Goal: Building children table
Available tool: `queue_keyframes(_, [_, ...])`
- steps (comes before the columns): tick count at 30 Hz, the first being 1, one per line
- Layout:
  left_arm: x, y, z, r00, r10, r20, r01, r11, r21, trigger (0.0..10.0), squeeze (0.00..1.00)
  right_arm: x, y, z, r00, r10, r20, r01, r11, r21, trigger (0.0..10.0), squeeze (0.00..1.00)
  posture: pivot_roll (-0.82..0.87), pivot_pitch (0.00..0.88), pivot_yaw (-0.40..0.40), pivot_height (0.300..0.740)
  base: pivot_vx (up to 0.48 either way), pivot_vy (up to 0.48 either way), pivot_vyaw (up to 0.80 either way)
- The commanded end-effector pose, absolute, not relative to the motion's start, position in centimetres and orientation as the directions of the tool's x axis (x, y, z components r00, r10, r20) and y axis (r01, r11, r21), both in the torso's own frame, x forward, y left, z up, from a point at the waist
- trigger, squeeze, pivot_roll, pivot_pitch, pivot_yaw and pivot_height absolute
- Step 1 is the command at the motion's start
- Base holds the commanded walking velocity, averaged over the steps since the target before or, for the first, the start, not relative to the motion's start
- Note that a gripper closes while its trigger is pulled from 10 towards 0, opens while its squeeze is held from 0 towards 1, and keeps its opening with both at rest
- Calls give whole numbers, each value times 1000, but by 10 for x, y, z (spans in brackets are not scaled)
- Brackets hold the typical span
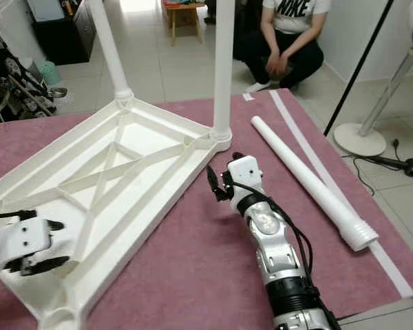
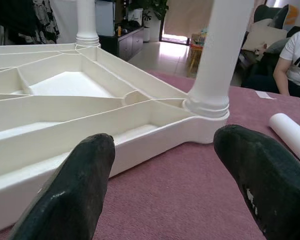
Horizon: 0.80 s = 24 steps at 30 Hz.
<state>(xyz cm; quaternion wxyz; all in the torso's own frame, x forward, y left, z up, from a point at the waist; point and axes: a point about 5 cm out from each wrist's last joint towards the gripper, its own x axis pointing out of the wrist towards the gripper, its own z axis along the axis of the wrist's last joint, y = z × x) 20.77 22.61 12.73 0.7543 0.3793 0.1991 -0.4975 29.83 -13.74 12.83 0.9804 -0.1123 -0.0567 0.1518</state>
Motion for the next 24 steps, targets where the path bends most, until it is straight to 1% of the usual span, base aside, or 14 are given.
queue_keyframes(1, [203, 203, 113, 346, -666, -661, 935, 187, 300, 10000, 0, 300, -136, 128, 946, 314, 79, -287, 926, -243, 10000, 0, 80, 0, 50, 740, 0, 0, 0])
queue_keyframes(3, [217, 178, 114, 381, -722, -577, 921, 240, 308, 10000, 0, 300, -135, 128, 947, 313, 80, -286, 927, -241, 10000, 0, 69, 0, 57, 740, 0, 0, 0])
queue_keyframes(5, [225, 166, 116, 408, -741, -534, 909, 274, 313, 10000, 0, 299, -135, 128, 947, 312, 80, -285, 928, -240, 10000, 0, 68, 0, 60, 740, 0, 0, 0])
queue_keyframes(8, [227, 162, 117, 415, -745, -522, 906, 284, 315, 10000, 0, 299, -135, 128, 947, 311, 80, -285, 928, -239, 10000, 0, 68, 0, 60, 740, 0, 0, 0])
queue_keyframes(13, [237, 144, 118, 446, -759, -474, 891, 331, 310, 10000, 0, 297, -134, 126, 950, 303, 78, -278, 932, -233, 10000, 0, 63, 0, 70, 740, 0, 0, 0])
queue_keyframes(16, [239, 139, 118, 460, -758, -463, 884, 343, 317, 10000, 0, 297, -134, 126, 950, 302, 78, -277, 932, -232, 10000, 0, 63, 0, 70, 740, 0, 0, 0])
queue_keyframes(18, [251, 130, 116, 525, -724, -447, 848, 401, 347, 10000, 0, 296, -134, 125, 951, 299, 78, -275, 934, -230, 10000, 0, 60, 0, 73, 740, 0, 0, 0])
queue_keyframes(19, [251, 130, 116, 525, -724, -447, 848, 401, 347, 10000, 0, 296, -134, 125, 951, 299, 78, -275, 934, -230, 10000, 0, 60, 0, 73, 740, 0, 0, 0])
queue_keyframes(20, [258, 123, 115, 565, -705, -428, 822, 438, 364, 10000, 0, 296, -134, 125, 951, 298, 78, -274, 934, -229, 10000, 0, 60, 0, 73, 740, 0, 0, 0])
queue_keyframes(22, [258, 123, 115, 565, -705, -428, 822, 438, 364, 10000, 0, 296, -134, 125, 951, 298, 78, -274, 934, -229, 10000, 0, 60, 0, 73, 740, 0, 0, 0])
queue_keyframes(23, [265, 117, 116, 610, -681, -405, 790, 481, 380, 10000, 0, 296, -134, 125, 952, 296, 78, -272, 935, -229, 10000, 0, 60, 0, 73, 740, 0, 0, 0])
queue_keyframes(24, [265, 117, 116, 610, -681, -405, 790, 481, 380, 10000, 0, 296, -134, 125, 952, 296, 78, -272, 935, -229, 10000, 0, 60, 0, 73, 740, 0, 0, 0])
